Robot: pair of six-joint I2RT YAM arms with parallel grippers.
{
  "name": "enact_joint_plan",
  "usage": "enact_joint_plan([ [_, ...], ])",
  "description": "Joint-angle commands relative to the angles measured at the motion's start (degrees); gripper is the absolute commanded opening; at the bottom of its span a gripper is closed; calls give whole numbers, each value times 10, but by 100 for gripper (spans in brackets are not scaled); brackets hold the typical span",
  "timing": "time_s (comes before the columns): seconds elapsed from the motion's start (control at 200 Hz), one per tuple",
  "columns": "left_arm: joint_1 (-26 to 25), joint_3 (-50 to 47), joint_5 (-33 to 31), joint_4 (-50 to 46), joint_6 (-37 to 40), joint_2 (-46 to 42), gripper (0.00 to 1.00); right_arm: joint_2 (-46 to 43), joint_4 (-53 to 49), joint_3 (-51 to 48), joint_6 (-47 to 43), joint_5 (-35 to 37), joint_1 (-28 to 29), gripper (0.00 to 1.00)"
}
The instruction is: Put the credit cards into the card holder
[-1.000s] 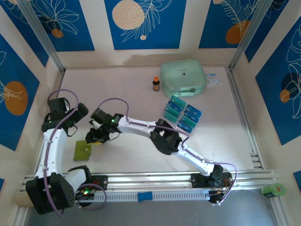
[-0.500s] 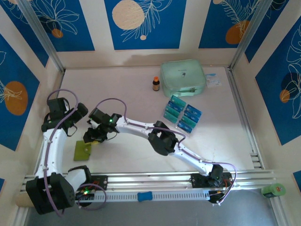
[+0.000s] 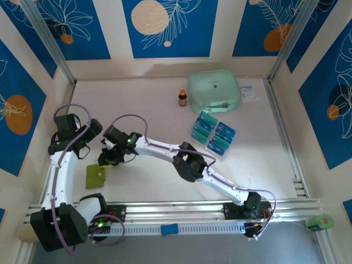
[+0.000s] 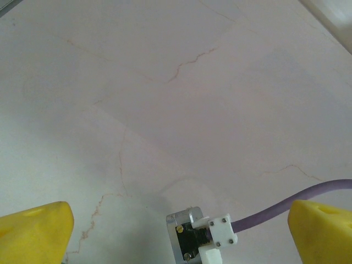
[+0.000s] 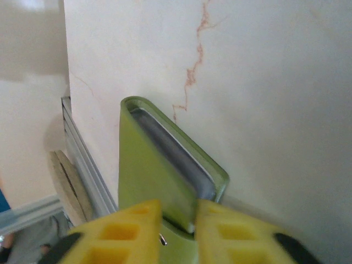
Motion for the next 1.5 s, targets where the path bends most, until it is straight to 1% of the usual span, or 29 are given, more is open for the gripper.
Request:
enact_joint_plan([
  [0.0,8,-6,13,9,-4,-12,100,18,7,21,6,-23,-2,10],
  [0.04,8,-6,14,8,-5,-13,100,17,10,21,7,-26,-1,1],
  [0.05,8,-6,14,8,-5,-13,100,17,11,20,7,-27,-1,0],
  [0.155,8,-5,17,9,-8,-15,100,4,16,8,-1,-31,-1,0],
  [0.25,9,-3,22,9,-9,-16,100,-35,37,-41,-13,-26,-2,0],
  [0.39,8,3,32,8,-8,-21,100,-127,88,-167,-35,0,-11,0],
  [0.535,8,8,41,8,-5,-24,100,-213,166,-309,-21,9,-35,0],
  [0.605,8,9,44,8,-5,-25,100,-239,193,-354,-13,8,-47,0],
  [0.96,8,2,73,16,-4,-13,100,-316,248,-504,-17,-7,-94,0],
  [1.035,8,-4,79,19,-6,-10,100,-321,249,-519,-20,-15,-101,0],
  [1.115,8,-10,83,24,-6,-8,100,-318,239,-513,-25,-19,-98,0],
  [1.16,9,-14,84,25,-6,-6,100,-310,229,-502,-27,-20,-93,8],
  [1.17,8,-14,85,26,-6,-6,100,-308,228,-497,-26,-19,-92,11],
  [1.25,8,-16,87,29,-6,-1,100,-289,218,-471,-25,-18,-82,24],
  [1.335,9,-16,89,29,-5,3,100,-268,207,-441,-23,-17,-72,30],
  [1.495,8,-20,93,35,-10,5,100,-229,179,-388,-23,-13,-61,36],
])
